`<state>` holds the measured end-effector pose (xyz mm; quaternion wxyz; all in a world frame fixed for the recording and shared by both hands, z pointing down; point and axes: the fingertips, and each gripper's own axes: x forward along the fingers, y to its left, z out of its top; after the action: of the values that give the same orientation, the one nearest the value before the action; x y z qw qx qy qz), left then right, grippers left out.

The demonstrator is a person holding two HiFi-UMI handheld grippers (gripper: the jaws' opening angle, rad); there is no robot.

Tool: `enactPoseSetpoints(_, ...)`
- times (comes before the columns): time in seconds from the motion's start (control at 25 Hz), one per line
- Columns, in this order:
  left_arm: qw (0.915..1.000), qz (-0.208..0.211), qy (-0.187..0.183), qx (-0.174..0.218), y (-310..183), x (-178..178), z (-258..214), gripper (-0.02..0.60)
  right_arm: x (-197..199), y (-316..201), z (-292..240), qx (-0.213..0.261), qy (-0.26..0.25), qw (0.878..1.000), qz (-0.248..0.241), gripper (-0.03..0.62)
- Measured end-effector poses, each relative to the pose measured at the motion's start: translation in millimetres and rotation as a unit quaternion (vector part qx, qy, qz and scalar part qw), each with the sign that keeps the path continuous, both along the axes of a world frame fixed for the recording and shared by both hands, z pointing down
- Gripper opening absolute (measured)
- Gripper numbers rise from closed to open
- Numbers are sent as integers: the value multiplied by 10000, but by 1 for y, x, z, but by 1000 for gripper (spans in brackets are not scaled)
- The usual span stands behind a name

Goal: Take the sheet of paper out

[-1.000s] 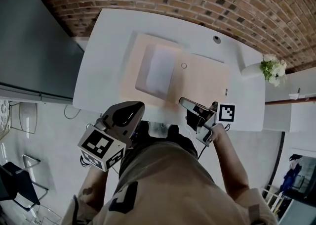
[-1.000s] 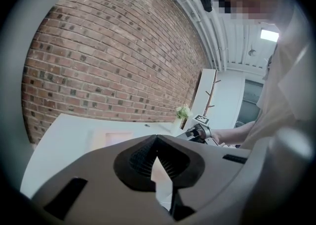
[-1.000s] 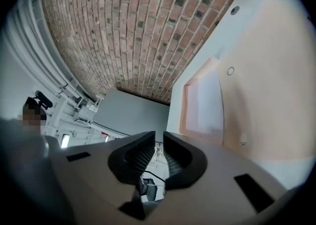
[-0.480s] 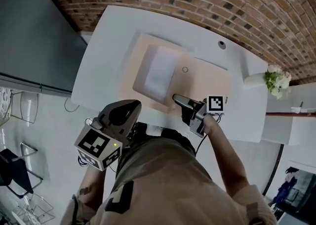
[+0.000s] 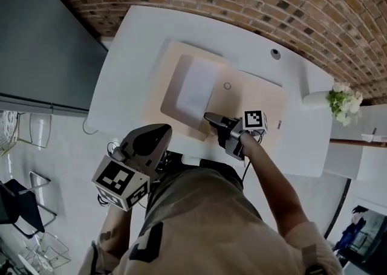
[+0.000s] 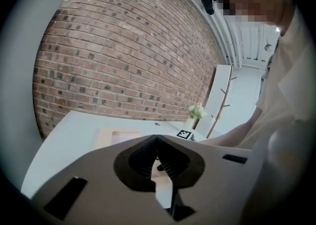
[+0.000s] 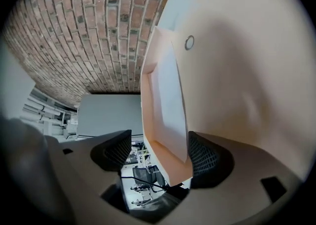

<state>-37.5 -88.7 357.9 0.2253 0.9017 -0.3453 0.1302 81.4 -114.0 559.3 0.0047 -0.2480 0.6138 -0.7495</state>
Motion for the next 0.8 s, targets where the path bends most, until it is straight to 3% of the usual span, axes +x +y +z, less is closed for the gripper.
enactPoseSetpoints(0.8,9999,56,111,34,-7,-19,2,14,-21,-7,21,-278,226,9994,-18,360)
